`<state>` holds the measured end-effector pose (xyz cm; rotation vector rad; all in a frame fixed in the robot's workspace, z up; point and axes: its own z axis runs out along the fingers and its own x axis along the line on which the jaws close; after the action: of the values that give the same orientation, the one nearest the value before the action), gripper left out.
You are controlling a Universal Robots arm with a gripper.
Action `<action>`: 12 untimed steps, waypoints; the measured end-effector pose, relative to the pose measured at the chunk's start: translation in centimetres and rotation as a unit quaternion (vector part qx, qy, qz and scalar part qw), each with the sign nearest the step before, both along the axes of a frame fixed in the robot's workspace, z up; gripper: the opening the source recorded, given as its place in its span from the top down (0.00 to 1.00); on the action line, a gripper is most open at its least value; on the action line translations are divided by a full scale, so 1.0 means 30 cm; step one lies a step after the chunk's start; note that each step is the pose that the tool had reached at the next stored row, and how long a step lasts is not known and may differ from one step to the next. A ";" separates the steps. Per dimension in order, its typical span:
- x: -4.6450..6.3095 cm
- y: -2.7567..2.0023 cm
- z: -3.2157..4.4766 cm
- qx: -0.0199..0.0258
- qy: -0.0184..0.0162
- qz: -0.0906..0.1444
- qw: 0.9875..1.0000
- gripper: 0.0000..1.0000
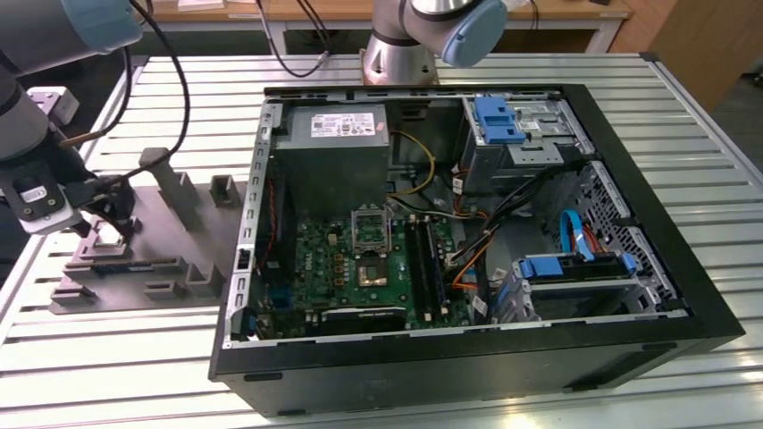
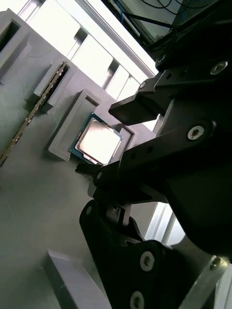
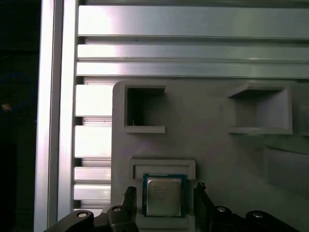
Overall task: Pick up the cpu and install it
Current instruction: 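Pick up the cpu and move it towards the insertion slot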
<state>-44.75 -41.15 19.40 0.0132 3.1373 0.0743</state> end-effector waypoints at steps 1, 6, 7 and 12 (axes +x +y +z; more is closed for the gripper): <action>0.000 0.000 -0.003 0.000 0.000 -0.001 1.000 0.41; 0.000 0.000 -0.017 0.000 0.000 -0.002 1.000 0.41; 0.000 0.000 -0.019 0.000 0.000 -0.002 1.000 0.41; 0.000 -0.001 -0.024 0.000 0.000 -0.002 1.000 0.41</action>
<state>-44.74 -41.18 18.68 0.0182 3.1371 0.0744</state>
